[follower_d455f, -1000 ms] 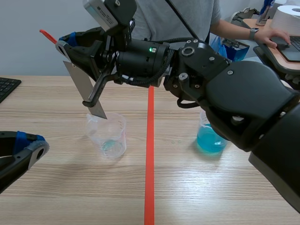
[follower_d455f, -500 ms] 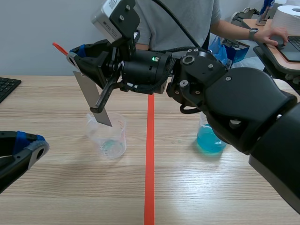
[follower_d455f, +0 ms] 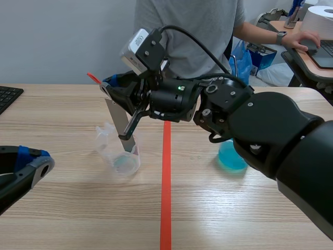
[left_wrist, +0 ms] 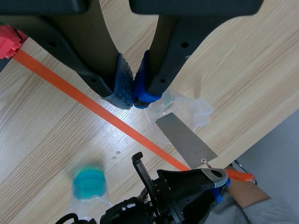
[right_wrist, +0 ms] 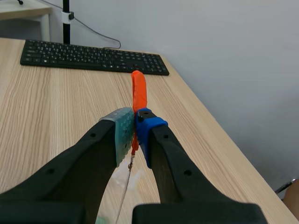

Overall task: Do the redox reaction experiment.
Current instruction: 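Put the plate into the left beaker, then return to the home posture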

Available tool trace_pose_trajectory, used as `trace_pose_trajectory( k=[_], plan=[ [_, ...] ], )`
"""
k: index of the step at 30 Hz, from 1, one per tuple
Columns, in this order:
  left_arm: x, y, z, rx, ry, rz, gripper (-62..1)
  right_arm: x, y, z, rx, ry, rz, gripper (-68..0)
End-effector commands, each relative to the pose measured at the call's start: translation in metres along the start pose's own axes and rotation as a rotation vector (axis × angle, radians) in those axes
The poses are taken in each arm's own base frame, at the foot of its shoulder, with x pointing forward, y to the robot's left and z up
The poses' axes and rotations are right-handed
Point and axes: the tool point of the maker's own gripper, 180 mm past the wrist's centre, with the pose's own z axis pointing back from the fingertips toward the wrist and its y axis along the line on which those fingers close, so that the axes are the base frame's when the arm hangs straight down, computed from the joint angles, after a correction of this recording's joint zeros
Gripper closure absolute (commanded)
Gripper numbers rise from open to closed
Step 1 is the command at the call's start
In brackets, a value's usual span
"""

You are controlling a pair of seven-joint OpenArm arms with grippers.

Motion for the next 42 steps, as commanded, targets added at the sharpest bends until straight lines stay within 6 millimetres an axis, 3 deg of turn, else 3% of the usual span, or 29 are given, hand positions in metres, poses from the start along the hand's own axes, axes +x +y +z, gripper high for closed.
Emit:
trace_pose_trajectory(
  k=[1,13,25,27,32,38,42],
  plan=[
    [0.007,0.001,0.0,0.007,-0.027,0.004,-4.3,0.014,-0.007,-0.004,-0.005,-0.045,0.017,-1.1],
    [0.007,0.001,0.0,0.006,-0.027,0.004,-4.3,-0.007,0.016,0.004,0.06,0.007,0.047,-1.1],
    [0.007,0.001,0.0,0.004,-0.027,0.002,-4.3,-0.001,0.019,0.006,0.075,-0.03,0.044,-2.0],
    [0.007,0.001,0.0,0.004,-0.027,0.002,-4.3,0.002,0.022,0.006,0.092,-0.049,0.033,-9.2],
    [0.007,0.001,0.0,0.004,-0.027,0.002,-4.3,0.009,0.026,0.007,0.115,-0.088,0.015,-37.7],
    [0.007,0.001,0.0,0.004,-0.027,0.002,-4.3,0.023,0.042,0.015,0.183,-0.18,-0.021,-50.6],
    [0.007,0.001,0.0,0.004,-0.027,0.002,-4.3,0.028,0.044,0.024,0.195,-0.23,-0.051,-64.9]
  ],
)
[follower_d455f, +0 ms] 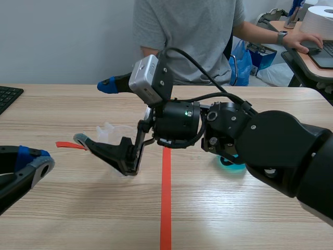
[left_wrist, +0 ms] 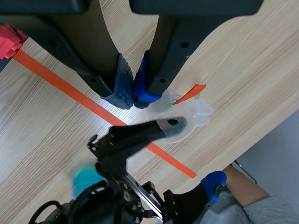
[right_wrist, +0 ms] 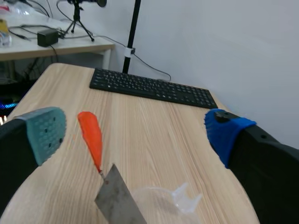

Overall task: Do the redox reaction experiment.
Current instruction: 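Return to the home posture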

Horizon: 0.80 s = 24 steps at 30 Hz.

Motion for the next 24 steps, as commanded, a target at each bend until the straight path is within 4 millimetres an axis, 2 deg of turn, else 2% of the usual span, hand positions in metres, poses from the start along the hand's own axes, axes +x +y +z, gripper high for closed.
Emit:
trace_pose_trajectory(
  k=[1,9,12,14,17,19,22,24],
  plan=[
    [0.007,0.001,0.0,0.005,-0.027,0.002,-4.3,0.011,-0.014,0.005,-0.024,-0.029,0.007,-67.9],
    [0.007,0.001,0.0,0.005,-0.027,0.002,-4.3,0.016,-0.031,0.046,-0.068,-0.018,-0.081,-67.9],
    [0.007,0.001,0.0,0.005,-0.027,0.002,-6.5,0.018,-0.045,0.068,-0.12,0.004,-0.08,-67.9],
    [0.008,0.001,0.0,0.005,-0.029,0.002,-16.1,0.018,-0.058,0.086,-0.167,0.034,-0.075,-67.9],
    [0.011,0.002,0.0,0.009,-0.051,0.011,-39.1,0.021,-0.078,0.117,-0.249,0.074,-0.058,-67.9],
    [0.015,0.004,0.001,0.022,-0.069,0.027,-51.7,0.022,-0.09,0.138,-0.302,0.115,-0.043,-67.9],
    [0.024,0.01,0.002,0.052,-0.12,0.059,-62.3,0.024,-0.102,0.17,-0.373,0.171,-0.03,-67.9],
    [0.029,0.014,0.002,0.067,-0.151,0.084,-62.3,0.028,-0.109,0.189,-0.42,0.201,-0.027,-67.9]
  ],
)
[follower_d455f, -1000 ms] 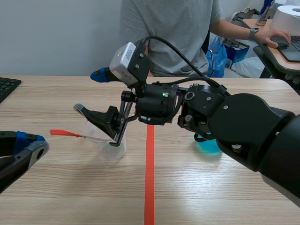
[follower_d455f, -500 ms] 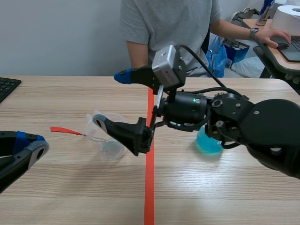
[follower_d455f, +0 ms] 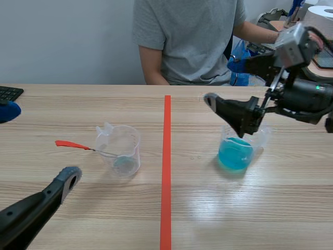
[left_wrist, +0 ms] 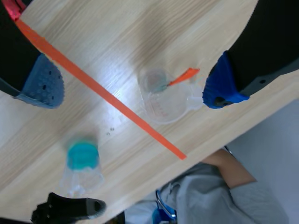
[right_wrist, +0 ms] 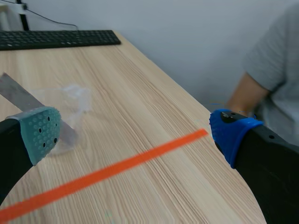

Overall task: Do the redox reaction experiment.
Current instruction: 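Return to the home posture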

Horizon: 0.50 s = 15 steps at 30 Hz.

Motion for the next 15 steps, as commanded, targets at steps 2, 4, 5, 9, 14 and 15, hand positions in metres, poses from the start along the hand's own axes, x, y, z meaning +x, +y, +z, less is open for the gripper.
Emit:
trace_pose_trajectory(
  k=[2,4,5,9,14,15],
  plan=[
    [0.013,0.005,-0.001,0.022,-0.06,0.03,-62.3,0.017,-0.016,0.015,-0.048,-0.011,0.016,-67.9],
    [0.019,0.008,-0.001,0.028,-0.088,0.045,-62.3,0.02,-0.025,0.028,-0.09,0.019,0.018,-67.9],
    [0.021,0.012,-0.002,0.046,-0.096,0.044,-62.3,0.022,-0.03,0.035,-0.113,0.033,0.015,-67.9],
    [0.029,0.034,-0.005,0.131,-0.134,0.064,-62.3,0.028,-0.044,0.059,-0.203,0.09,0.005,-67.9],
    [0.035,0.051,-0.01,0.182,-0.146,0.079,-62.3,0.027,-0.051,0.082,-0.306,0.192,0.016,-67.9],
    [0.036,0.053,-0.011,0.185,-0.149,0.086,-62.3,0.028,-0.049,0.085,-0.323,0.205,0.023,-67.9]
  ],
)
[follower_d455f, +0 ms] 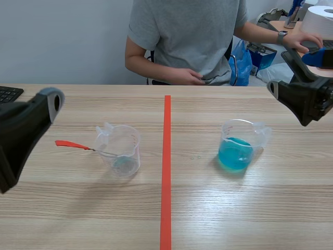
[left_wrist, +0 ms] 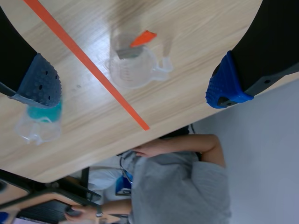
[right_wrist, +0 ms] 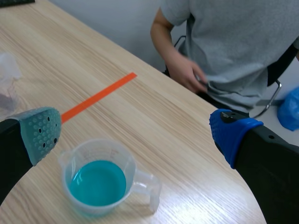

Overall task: Do the redox reaction experiment.
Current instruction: 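Return to the home posture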

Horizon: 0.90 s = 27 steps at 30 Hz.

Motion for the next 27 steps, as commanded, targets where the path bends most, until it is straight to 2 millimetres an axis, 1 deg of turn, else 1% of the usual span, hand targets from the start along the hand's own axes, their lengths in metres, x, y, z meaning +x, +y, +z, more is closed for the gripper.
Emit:
trace_pose_trajectory(
  k=[1,3,7,10,15,20,23,27],
  plan=[
    [0.008,-0.001,-0.002,-0.005,-0.028,0.019,-62.3,0.013,0.001,0.003,-0.014,-0.024,0.022,-67.9],
    [0.01,0.001,-0.004,-0.004,-0.032,0.033,-62.3,0.016,0.008,0.01,-0.026,-0.012,0.036,-67.9],
    [0.013,-0.001,-0.006,-0.026,-0.043,0.048,-62.3,0.03,0.034,0.022,-0.005,-0.011,0.057,-67.9],
    [0.012,-0.002,-0.007,-0.041,-0.029,0.034,-62.3,0.04,0.051,0.033,0.001,-0.021,0.064,-67.9],
    [0.006,-0.004,-0.007,-0.062,0.011,0.042,-62.3,0.046,0.073,0.049,0.009,-0.003,0.015,-67.9],
    [0.0,-0.007,-0.007,-0.075,0.044,0.089,-62.3,0.053,0.082,0.064,-0.008,-0.005,-0.019,-67.9],
    [-0.003,-0.01,-0.007,-0.084,0.057,0.099,-62.3,0.059,0.081,0.067,-0.028,-0.021,-0.011,-67.9],
    [-0.003,-0.015,-0.008,-0.097,0.055,0.111,-62.3,0.06,0.078,0.068,-0.047,-0.029,-0.014,-67.9]
  ],
)
